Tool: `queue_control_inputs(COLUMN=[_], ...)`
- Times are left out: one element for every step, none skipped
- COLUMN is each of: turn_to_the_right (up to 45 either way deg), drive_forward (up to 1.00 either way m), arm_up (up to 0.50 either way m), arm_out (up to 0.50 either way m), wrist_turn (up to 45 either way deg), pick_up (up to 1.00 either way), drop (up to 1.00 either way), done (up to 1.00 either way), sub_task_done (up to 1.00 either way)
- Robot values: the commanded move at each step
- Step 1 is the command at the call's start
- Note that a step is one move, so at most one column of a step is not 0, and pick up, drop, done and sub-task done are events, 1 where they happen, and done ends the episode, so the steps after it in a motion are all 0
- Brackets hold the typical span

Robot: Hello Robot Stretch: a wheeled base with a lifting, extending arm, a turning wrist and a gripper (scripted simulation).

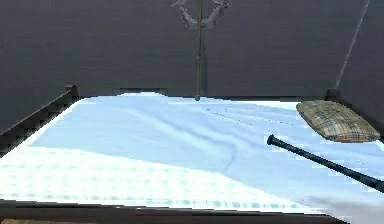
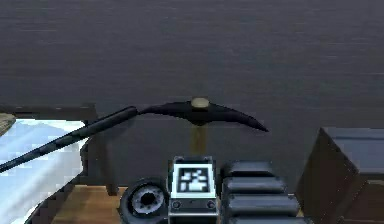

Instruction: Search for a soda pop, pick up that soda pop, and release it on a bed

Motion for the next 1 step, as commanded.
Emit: queue_control_inputs(turn_to_the_right=[-45.0], drive_forward=[0.00], arm_up=[0.00], arm_out=[0.00], wrist_turn=[0.0], pick_up=[0.00], drop=[0.00], done=[0.00], sub_task_done=[0.00])
